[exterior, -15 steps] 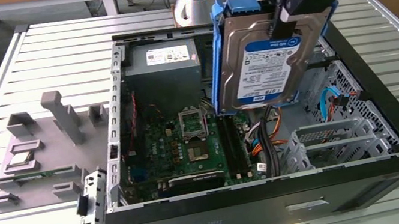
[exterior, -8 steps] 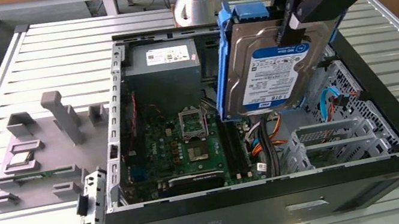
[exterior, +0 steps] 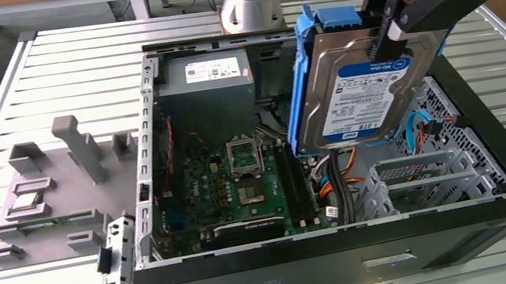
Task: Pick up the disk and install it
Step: 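Pick up the disk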
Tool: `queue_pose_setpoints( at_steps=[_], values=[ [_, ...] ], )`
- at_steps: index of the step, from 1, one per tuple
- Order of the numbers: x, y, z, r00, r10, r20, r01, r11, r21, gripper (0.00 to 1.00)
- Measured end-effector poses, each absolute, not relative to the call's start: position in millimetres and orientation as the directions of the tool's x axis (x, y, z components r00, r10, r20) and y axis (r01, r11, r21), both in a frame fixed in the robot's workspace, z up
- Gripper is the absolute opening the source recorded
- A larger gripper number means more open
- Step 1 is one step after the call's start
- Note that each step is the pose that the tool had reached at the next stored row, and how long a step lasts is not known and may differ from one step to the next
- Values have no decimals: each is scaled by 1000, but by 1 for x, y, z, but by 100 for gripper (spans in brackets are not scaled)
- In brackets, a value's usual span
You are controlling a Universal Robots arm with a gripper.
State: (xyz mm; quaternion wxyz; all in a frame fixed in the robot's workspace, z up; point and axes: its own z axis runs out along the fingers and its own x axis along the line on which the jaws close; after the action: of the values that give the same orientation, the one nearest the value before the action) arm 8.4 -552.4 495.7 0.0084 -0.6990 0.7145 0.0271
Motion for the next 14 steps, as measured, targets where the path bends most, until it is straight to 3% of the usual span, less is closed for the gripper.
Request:
queue_pose_setpoints(
  at_steps=[14],
  values=[
    [36,-556,493,-23,-999,-50,-999,21,27,35]
  ],
)
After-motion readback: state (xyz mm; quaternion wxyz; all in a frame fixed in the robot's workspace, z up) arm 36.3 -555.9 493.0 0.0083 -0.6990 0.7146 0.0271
